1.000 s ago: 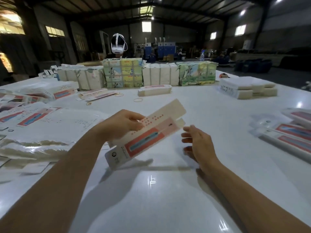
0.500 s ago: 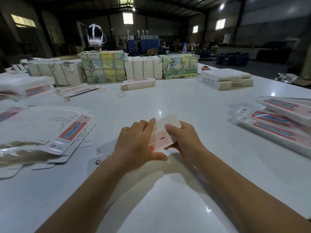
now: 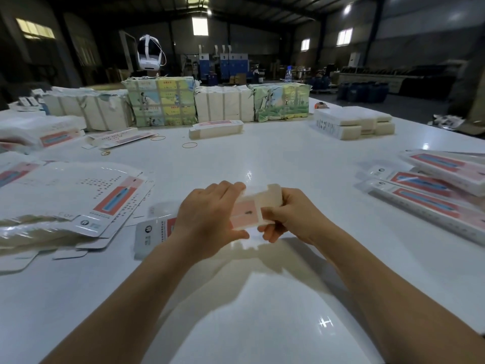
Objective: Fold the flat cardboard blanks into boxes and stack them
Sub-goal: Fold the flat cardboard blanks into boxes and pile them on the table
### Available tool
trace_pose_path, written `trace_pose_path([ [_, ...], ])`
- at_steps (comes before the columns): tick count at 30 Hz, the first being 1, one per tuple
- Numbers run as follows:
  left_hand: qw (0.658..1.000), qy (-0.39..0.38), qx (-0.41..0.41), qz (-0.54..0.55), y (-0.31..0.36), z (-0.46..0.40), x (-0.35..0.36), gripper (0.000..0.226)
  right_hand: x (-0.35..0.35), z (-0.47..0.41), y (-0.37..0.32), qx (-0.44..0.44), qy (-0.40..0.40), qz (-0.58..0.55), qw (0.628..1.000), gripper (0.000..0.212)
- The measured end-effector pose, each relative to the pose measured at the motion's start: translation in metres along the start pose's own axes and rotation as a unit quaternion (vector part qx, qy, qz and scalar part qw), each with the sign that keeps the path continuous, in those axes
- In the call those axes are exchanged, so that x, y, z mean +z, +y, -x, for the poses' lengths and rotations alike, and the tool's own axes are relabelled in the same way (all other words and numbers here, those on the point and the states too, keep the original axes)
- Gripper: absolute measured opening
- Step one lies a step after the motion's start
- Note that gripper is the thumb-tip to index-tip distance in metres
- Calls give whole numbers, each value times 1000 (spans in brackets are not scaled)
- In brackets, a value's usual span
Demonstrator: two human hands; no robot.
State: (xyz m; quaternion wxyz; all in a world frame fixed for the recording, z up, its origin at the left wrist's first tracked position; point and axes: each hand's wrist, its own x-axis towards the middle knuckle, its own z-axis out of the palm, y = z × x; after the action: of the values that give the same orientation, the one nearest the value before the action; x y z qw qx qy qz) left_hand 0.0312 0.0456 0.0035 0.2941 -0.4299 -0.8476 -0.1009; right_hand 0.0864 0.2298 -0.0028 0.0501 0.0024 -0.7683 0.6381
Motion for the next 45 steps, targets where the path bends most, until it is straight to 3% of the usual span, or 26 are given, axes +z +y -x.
trace_pose_path([
  [3, 1000, 14, 0, -3, 0, -1, -1, 82, -1, 0, 1, -3, 7, 15, 1000, 24],
  [6, 1000, -14, 0, 0, -5, 1, 2, 90, -2, -1, 0, 2, 27, 2, 1000, 23],
  [9, 998, -46, -32, 26, -12, 4, 4, 93, -6, -4, 0, 9, 68, -18, 997, 20],
  [12, 995, -26, -77, 65, -15, 3, 5, 84, -3, -5, -1, -5, 96, -89, 991, 10],
  [15, 990, 13, -117, 79, -20, 3, 4, 72, 6, -3, 0, -59, 218, -134, 965, 9],
  [18, 985, 19, -153, 79, -24, 5, 3, 66, 18, 4, 4, -166, 345, 0, 924, 12],
  [21, 983, 16, -167, 79, -23, 4, 5, 67, 35, 6, 7, -219, 313, 99, 919, 16],
  [29, 987, 0, -137, 83, -17, 4, 12, 71, 41, 7, 6, -205, 281, 77, 934, 29],
  [33, 992, -16, -103, 74, -17, 4, 13, 75, 39, 6, 6, -163, 237, 89, 954, 51],
  [38, 991, -14, -106, 77, -16, 5, 14, 76, 39, 6, 4, -194, 273, 132, 933, 25],
  [45, 992, -15, -113, 55, -11, 3, 15, 78, 40, 3, 4, -170, 254, 137, 942, 27],
])
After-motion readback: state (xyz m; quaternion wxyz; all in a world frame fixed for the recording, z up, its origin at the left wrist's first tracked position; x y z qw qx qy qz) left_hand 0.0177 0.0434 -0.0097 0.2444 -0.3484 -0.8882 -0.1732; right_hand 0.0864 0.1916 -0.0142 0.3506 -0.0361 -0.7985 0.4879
